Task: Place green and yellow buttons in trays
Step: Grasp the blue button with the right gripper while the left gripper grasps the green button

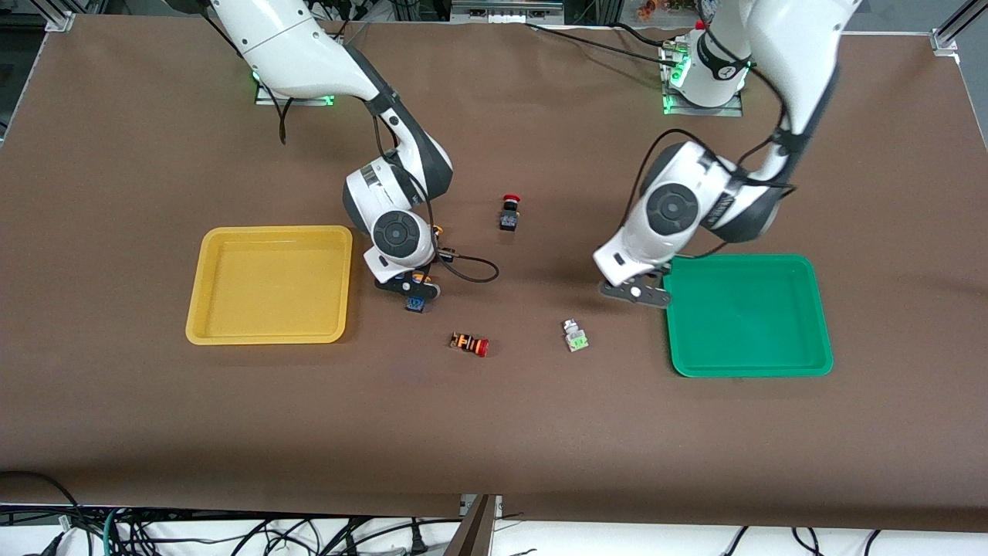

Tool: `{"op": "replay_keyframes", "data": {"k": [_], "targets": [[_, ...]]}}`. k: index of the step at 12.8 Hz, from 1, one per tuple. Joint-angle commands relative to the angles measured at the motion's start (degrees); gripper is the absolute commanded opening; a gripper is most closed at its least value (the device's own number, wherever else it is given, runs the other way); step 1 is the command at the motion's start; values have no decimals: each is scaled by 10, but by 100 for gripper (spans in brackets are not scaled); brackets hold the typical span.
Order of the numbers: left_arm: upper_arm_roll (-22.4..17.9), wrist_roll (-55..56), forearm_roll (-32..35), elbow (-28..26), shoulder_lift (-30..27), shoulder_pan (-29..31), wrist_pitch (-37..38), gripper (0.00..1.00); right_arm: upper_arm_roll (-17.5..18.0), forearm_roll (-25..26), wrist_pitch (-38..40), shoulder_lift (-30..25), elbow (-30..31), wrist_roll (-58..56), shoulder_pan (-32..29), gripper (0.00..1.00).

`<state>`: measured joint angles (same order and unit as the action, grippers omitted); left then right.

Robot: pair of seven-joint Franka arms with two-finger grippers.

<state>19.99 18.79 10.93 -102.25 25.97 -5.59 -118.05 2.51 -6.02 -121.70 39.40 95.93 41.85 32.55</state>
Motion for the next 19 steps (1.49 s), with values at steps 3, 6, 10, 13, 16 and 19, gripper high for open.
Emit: {"op": "replay_keyframes", "data": {"k": [3,6,10,13,16,19], "targets": [[-1,-190,11,101,23,104,89,10,-59,7,110,-63,-12,-136,-41,0],[-3,-196,58,83,79,138,19,12,-153,7,128,-64,-4,-255,-41,0],[-3,-184,74,2,95,161,-96,71,-196,5,118,-50,12,-375,-105,0],[0,-169,64,21,79,163,-81,100,-194,0,91,-15,13,-463,-169,0],[7,-130,9,98,67,134,-55,100,-194,0,82,-11,11,-480,-180,56],[7,-21,-46,146,91,89,-39,100,-180,-2,104,-18,-13,-488,-147,100]]}}
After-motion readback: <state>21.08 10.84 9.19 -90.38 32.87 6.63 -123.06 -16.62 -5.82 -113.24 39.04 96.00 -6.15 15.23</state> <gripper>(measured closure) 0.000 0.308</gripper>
